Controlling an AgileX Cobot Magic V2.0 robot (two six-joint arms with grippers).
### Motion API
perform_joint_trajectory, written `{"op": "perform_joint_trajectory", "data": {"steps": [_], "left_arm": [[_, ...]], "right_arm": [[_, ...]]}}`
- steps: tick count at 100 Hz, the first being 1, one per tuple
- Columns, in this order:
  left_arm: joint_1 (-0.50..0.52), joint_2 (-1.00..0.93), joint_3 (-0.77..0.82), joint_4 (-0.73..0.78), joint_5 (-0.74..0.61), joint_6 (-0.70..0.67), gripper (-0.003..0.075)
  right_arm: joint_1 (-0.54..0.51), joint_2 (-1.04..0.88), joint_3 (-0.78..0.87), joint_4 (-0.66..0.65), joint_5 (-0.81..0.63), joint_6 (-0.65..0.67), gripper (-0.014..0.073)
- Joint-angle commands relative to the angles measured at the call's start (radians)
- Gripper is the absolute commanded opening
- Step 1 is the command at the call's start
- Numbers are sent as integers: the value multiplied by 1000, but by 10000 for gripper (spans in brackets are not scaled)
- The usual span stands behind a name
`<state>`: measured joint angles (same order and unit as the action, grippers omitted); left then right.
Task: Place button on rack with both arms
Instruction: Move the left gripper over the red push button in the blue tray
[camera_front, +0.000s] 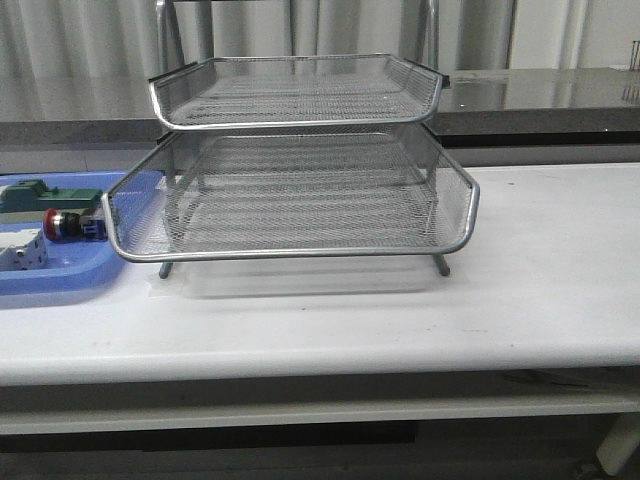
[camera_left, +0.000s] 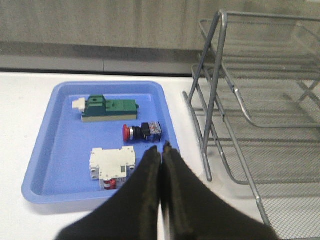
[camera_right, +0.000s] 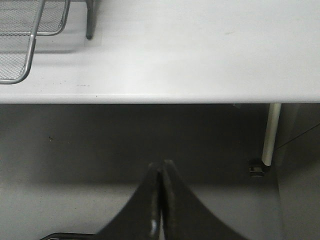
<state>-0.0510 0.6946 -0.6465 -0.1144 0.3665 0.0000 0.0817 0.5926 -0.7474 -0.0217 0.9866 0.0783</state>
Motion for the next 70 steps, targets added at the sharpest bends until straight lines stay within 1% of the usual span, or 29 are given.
{"op": "perform_joint_trajectory", "data": {"steps": [1, 10, 18, 31, 41, 50, 70], "left_arm": [[1, 121, -132, -6, 47, -9, -21], [1, 241, -243, -1, 159, -7, -21], [1, 348, -343, 38, 259, 0, -21], [1, 478, -467, 80, 357, 0, -21], [1, 568, -534, 105, 394, 0, -21], [1, 625, -572, 120, 402, 0, -21], [1, 679, -605, 120, 418, 20, -13]], "right_arm": [[0, -1, -34, -10, -54, 2, -69], [0, -1, -34, -10, -54, 2, -69], [0, -1, -34, -10, -54, 2, -69], [0, -1, -34, -10, -54, 2, -69], [0, -1, -34, -10, -54, 2, -69], [0, -1, -34, -10, -54, 2, -69], [0, -1, -34, -10, -54, 2, -69]]}}
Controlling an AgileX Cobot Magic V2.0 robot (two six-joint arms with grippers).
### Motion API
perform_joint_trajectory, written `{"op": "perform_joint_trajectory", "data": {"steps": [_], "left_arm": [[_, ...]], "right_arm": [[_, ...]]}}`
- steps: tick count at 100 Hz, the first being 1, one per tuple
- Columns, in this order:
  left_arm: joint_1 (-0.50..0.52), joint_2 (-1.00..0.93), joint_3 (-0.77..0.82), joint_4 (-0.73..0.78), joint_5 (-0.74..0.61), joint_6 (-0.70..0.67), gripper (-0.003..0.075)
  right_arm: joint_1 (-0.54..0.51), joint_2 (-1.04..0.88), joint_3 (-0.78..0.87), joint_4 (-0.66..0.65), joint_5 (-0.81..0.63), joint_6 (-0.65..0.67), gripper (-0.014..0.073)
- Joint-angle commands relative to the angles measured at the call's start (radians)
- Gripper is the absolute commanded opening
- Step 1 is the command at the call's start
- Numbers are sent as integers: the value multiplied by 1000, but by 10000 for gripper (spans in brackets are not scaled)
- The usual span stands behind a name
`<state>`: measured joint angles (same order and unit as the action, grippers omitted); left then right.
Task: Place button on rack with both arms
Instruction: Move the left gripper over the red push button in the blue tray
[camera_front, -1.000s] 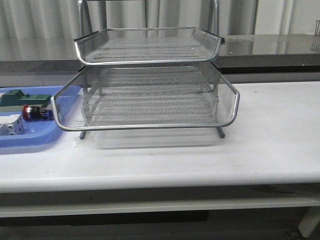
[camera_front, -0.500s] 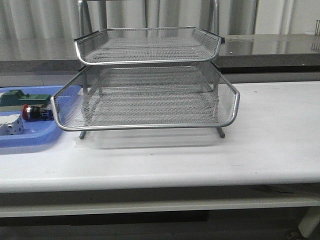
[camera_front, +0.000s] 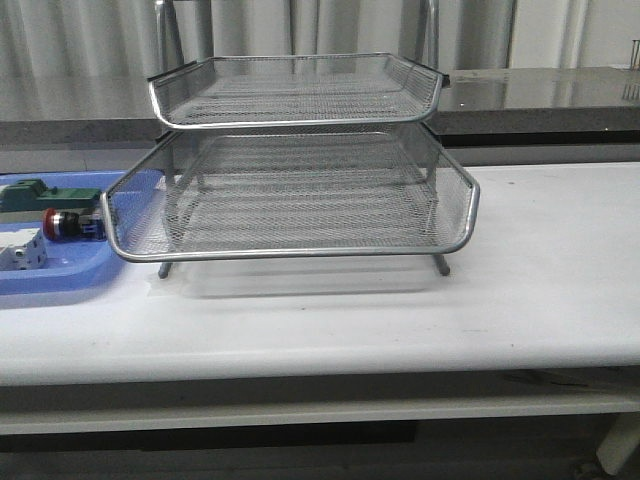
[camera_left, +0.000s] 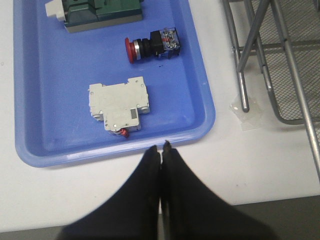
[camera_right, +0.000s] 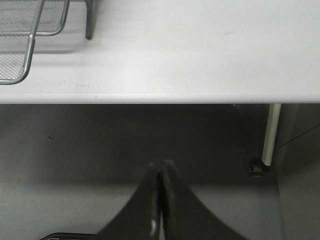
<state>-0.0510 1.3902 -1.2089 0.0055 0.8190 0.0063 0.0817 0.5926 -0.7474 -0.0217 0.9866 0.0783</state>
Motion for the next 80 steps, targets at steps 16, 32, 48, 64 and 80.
{"op": "perform_joint_trajectory", "data": {"steps": [16, 32, 48, 64, 80], "left_arm": [[1, -17, -42, 0, -30, 82, 166], [1, -17, -42, 6, -17, 91, 513], [1, -17, -42, 6, -17, 91, 685], [1, -17, -42, -11, -32, 91, 647], [-1, -14, -42, -17, -86, 108, 617]], "right_arm": [[0, -1, -34, -10, -54, 2, -69], [0, -1, -34, -10, -54, 2, -69], [0, -1, -34, -10, -54, 2, -69], [0, -1, -34, -10, -54, 2, -69], [0, -1, -34, -10, -54, 2, -69]]}}
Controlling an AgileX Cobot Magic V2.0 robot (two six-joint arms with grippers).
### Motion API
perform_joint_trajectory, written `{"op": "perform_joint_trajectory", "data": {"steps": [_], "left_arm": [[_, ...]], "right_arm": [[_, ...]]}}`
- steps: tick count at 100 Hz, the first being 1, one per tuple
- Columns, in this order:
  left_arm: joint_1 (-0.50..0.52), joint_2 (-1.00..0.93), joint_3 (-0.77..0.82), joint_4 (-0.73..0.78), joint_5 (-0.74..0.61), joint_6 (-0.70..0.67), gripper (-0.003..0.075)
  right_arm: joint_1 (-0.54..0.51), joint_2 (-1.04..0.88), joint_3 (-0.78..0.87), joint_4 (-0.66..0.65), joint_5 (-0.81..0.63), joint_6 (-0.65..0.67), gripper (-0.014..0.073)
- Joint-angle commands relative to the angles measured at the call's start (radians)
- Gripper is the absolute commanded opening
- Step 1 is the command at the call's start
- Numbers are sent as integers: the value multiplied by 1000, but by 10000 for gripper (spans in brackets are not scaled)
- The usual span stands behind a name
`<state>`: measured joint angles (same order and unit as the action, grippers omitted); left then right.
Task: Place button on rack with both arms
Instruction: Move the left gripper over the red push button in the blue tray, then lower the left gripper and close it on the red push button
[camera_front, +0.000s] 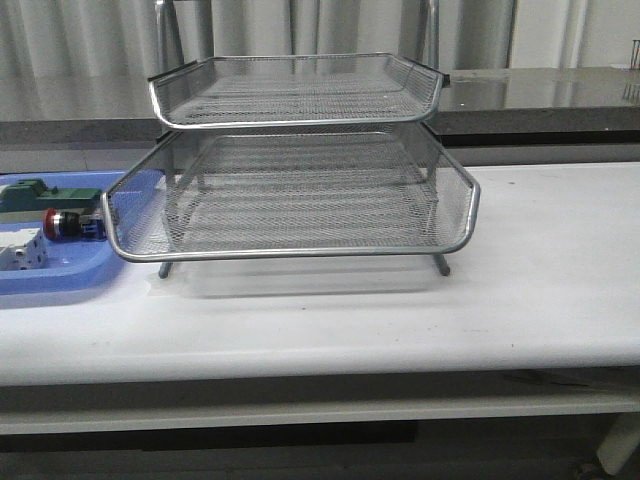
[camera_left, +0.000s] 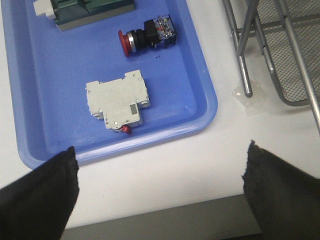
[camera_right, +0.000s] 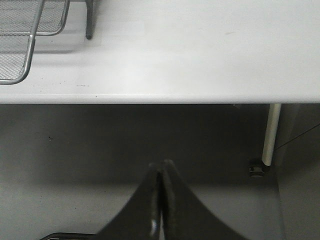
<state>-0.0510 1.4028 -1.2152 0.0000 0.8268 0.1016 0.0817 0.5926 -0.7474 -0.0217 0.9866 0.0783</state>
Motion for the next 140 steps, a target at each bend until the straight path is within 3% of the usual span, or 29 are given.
{"op": "perform_joint_trajectory", "data": {"steps": [1, 22, 53, 100, 140], "left_arm": [[-1, -26, -36, -9, -97, 15, 617], [-1, 38, -96, 6, -170, 149, 617], [-1, 288, -369, 0, -32, 399, 617], [-1, 709, -838, 0, 219, 482, 617], [-1, 847, -940, -16, 227, 566, 617]], "right_arm": [[0, -1, -34, -10, -54, 2, -69], [0, -1, -34, -10, -54, 2, -69], [0, -1, -34, -10, -54, 2, -69], [0, -1, -34, -10, -54, 2, -69], [0, -1, -34, -10, -54, 2, -69]]}}
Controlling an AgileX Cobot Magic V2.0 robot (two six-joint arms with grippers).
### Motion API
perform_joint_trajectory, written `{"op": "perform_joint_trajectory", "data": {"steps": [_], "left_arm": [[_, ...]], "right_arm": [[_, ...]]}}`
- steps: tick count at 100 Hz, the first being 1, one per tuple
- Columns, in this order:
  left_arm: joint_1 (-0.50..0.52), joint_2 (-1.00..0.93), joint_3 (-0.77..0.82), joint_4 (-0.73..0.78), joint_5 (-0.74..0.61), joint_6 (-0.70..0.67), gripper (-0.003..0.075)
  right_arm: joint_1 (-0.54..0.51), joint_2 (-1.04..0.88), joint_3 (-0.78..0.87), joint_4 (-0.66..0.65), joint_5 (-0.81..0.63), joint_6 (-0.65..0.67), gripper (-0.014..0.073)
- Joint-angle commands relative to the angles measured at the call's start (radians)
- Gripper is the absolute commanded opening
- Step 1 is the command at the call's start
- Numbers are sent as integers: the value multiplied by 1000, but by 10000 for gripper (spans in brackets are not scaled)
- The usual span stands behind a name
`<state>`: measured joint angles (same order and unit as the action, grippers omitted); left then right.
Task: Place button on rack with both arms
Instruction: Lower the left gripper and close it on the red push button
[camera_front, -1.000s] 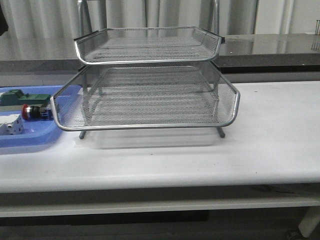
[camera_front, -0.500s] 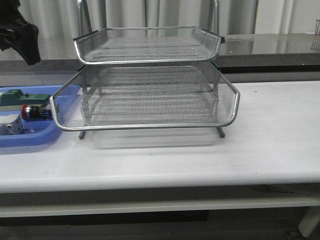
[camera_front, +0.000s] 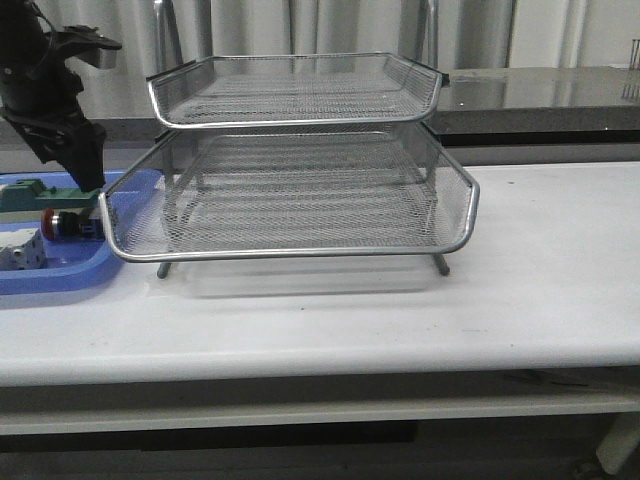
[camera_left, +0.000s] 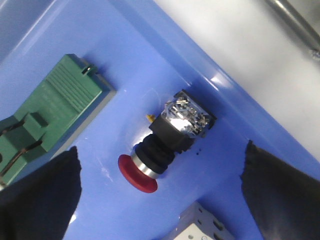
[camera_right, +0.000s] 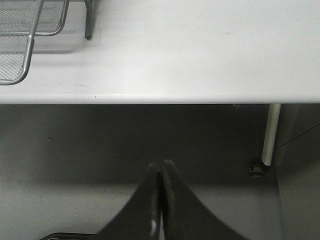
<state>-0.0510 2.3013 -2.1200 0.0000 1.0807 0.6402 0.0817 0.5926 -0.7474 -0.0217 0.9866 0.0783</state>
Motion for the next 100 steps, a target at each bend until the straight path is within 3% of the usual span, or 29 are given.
{"op": "perform_joint_trajectory", "data": {"steps": [1, 100], "left_arm": [[-1, -49, -35, -16, -27, 31, 617], [-1, 101, -73, 0, -133, 144, 617]], "right_arm": [[0, -1, -34, -10, -54, 2, -69], [0, -1, -34, -10, -54, 2, -69]]}}
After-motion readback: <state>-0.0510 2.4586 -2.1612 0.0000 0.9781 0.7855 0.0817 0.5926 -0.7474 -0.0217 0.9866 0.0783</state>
